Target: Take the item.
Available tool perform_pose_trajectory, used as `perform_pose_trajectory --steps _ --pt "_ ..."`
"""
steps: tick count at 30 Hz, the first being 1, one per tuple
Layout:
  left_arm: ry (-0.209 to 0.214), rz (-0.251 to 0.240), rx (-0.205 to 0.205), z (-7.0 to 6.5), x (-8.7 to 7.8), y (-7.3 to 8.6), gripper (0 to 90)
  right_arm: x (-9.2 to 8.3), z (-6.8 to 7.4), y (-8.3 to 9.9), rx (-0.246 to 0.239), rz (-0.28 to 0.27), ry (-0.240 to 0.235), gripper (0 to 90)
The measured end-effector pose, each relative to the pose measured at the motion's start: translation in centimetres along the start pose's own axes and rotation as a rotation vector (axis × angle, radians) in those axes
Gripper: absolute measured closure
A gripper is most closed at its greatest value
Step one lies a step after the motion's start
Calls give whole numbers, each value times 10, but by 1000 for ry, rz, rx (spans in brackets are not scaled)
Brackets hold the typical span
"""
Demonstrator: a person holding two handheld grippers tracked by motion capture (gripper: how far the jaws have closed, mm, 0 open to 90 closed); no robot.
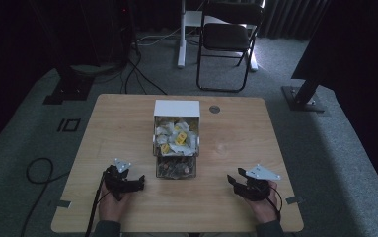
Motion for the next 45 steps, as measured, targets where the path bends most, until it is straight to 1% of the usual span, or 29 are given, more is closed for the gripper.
perform_pose_trajectory --steps 6,14,16,20,25,36,43,45 --pt "0 0 0 0 0 0 12 -2 8 -6 -13 -7 -16 476" --pt "0 -1 0 0 0 0 12 -4 16 -12 -29 -15 -23 472" --pt "0 0 0 0 0 0 12 -5 21 -16 -34 -16 -29 474" --pt "0 -1 0 0 0 0 12 -5 25 -19 -45 -21 -36 482" --pt "0 -1 0 0 0 0 12 -8 28 -22 -38 -31 -42 494" --pt "0 -1 1 0 0 0 12 -11 40 -29 -52 -48 -72 500" --pt "3 1 2 -1 0 0 12 -10 46 -30 -53 -50 -92 486" --pt "3 0 3 -2 0 0 12 -11 51 -33 -61 -54 -102 481"
Point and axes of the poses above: each handheld gripper's, and its own axes: x roughly forward along the jaws, y roughly out of its underside, z roughly to its left, the point moved 10 cm from there along x, roughly forward along the jaws, and after that the axes turned 6 degrees about -z, right-handed, at the moved point
